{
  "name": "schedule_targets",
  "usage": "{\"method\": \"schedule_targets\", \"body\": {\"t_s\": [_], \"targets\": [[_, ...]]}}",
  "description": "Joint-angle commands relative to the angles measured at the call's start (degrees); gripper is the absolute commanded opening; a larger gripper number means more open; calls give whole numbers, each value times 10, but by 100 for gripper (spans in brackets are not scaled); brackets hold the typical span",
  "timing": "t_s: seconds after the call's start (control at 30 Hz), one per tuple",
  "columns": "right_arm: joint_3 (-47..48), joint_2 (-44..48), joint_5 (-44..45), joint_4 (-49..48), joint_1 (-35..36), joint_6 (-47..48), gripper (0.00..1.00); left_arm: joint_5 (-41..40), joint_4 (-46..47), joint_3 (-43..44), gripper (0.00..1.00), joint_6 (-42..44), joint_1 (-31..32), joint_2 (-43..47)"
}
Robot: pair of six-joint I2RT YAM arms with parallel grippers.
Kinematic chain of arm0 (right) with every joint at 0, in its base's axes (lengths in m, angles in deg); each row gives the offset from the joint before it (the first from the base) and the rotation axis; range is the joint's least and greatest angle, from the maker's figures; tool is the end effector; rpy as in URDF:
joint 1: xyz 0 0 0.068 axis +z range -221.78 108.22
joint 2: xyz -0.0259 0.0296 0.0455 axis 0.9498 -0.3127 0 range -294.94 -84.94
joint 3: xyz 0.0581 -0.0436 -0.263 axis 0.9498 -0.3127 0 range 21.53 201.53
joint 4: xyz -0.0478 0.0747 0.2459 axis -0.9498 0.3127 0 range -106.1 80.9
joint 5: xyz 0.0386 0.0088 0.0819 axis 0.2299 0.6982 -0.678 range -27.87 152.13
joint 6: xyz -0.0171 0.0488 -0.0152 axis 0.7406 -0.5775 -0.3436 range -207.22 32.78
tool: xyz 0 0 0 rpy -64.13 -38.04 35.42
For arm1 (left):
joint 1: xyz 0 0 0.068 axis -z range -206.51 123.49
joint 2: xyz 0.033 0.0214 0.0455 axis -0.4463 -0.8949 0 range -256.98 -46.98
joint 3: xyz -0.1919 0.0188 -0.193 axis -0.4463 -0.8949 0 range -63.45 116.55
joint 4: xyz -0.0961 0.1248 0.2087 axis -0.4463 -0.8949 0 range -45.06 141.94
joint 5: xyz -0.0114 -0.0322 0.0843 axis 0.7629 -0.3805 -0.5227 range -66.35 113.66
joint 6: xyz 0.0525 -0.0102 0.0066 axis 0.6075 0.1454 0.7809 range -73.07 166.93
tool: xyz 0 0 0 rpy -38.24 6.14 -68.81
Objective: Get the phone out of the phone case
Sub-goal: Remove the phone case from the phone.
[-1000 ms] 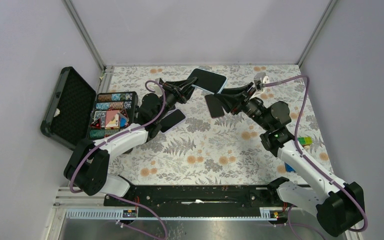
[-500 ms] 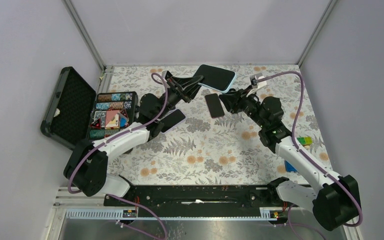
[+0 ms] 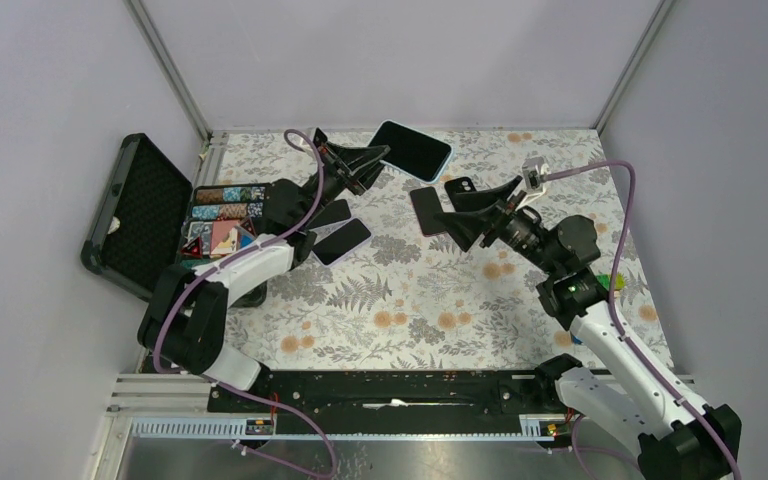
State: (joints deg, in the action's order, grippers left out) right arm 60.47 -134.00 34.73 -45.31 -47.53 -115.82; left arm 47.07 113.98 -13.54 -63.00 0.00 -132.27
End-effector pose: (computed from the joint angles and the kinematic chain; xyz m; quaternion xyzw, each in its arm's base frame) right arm 0.1743 0.0964 0.3635 -0.1714 0.5705 0.4752 0.6476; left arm 0.2873 -0.1591 0.3315 -0.2132 0.4987 -0.8134 0.2103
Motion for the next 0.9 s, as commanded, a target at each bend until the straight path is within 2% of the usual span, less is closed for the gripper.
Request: {"method": "schedule_targets", "body": {"t_s": [0.0, 0.13, 0.23, 0.37, 0.47, 0.63, 0.87], "targets": [[32, -1, -19, -18, -10, -52, 88, 100, 128, 41, 0, 15, -18, 9], [70, -27, -19, -23, -24, -94, 82, 150, 161, 35, 0, 22, -39, 18], [66, -32, -24, -85, -34, -143, 70, 174, 178, 32, 0, 18, -46, 24], [56, -34, -21, -153, -39, -182, 61, 181, 196, 25, 0, 1, -55, 22], [57, -40, -31, -174, -41, -199, 61, 182, 201, 26, 0, -7, -58, 17], [66, -53, -43, -182, -43, -216, 72, 179, 202, 29, 0, -6, -58, 16], [76, -77, -59, -179, -44, -219, 68, 177, 202, 28, 0, -5, -59, 14]]}}
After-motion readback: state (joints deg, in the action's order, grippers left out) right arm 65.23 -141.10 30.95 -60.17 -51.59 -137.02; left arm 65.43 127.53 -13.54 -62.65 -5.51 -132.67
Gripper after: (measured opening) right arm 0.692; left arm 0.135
